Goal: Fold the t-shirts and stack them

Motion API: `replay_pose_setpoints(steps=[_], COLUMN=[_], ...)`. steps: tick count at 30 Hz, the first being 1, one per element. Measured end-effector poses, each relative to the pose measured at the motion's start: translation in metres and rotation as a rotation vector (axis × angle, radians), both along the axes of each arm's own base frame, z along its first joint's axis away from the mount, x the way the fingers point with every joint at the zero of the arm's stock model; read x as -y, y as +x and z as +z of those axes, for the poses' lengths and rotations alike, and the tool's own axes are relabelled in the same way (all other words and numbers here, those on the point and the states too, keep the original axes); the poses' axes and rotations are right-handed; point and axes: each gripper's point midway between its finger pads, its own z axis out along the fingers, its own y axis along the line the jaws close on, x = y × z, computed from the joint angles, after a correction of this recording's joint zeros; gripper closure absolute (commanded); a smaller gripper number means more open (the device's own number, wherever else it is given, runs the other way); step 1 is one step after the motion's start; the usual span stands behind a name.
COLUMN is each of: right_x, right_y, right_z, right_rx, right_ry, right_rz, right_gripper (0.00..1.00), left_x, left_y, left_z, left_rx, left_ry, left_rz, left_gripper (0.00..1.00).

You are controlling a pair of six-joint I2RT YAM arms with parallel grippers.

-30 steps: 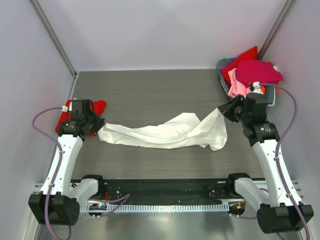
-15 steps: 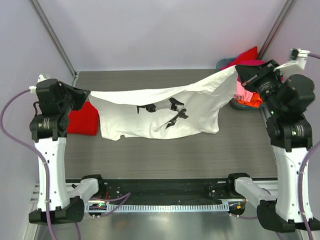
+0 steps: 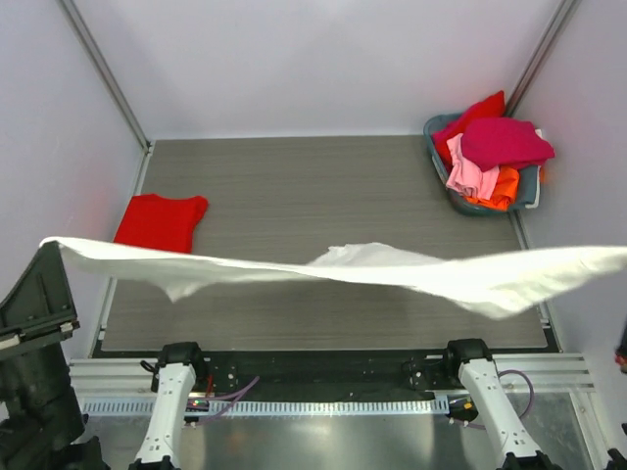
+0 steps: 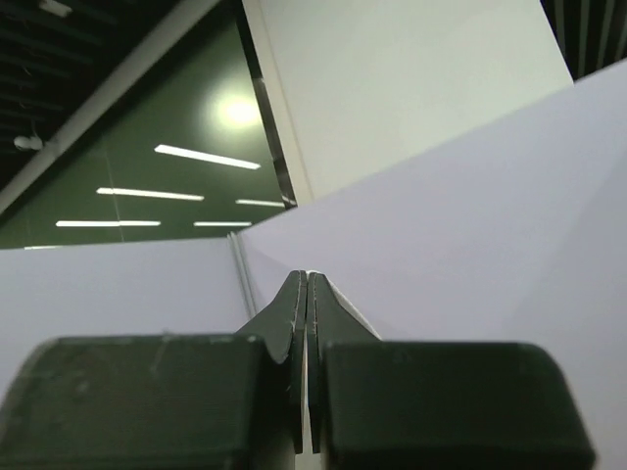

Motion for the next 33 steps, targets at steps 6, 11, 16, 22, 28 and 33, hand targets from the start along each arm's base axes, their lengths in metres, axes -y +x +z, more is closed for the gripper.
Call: replay_pose_setpoints(steps=[6, 11, 16, 22, 28, 33], right_x=[0.005, -0.002, -0.017, -0.026, -0.024, -0.013], right_y=[-0.013, 0.104, 0.290, 0.424, 0.453, 0.404], right_z=[0.018, -0.010, -0.118, -0.268, -0.163, -0.028], right_rx=[0.092, -0.140, -0.598, -1.086, -0.904, -0.548], right_ry=[0.050, 0.106, 0.149, 0.156, 0.145, 0.146], right_rz=[0.008, 0.058, 0.090, 0.056, 0.061, 0.063], right_gripper=[0.99, 0.99, 0.99, 0.99, 0.99, 0.99], left_x=[-0.017, -0.026, -0.025, -0.023, -0.029, -0.025], left_y=[0.021, 0.146, 0.270, 0.310, 0.381, 0.381], left_z=[-0.008, -0.087, -0.274, -0.338, -0.176, -0.079], left_rx=[-0.062, -0.416, -0.979, -1.190, -0.798, -0.523], left_ry=[-0.046, -0.057, -0.088, -0.152, -0.134, -0.129], left_rz=[0.065, 0.063, 0.006, -0.045, -0.122, -0.189], left_gripper=[1.00, 1.00, 1.00, 0.99, 0.99, 0.99])
